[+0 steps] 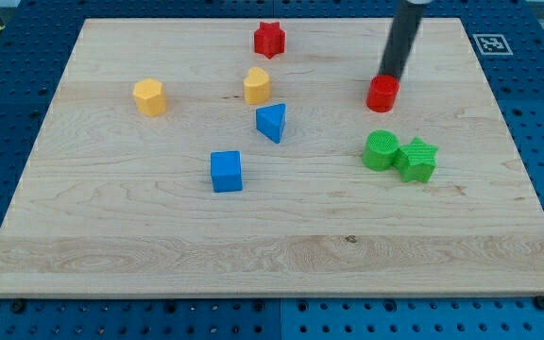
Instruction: Push the red circle towards the green blocks
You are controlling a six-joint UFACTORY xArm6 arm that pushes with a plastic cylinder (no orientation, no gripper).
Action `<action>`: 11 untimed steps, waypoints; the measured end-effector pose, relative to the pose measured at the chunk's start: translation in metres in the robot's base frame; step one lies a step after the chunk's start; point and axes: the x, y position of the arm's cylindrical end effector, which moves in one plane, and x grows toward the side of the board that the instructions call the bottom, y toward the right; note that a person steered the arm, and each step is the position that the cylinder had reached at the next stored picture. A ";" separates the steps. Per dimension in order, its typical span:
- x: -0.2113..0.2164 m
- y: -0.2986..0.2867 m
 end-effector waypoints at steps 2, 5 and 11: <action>0.022 -0.026; 0.025 0.014; 0.058 0.001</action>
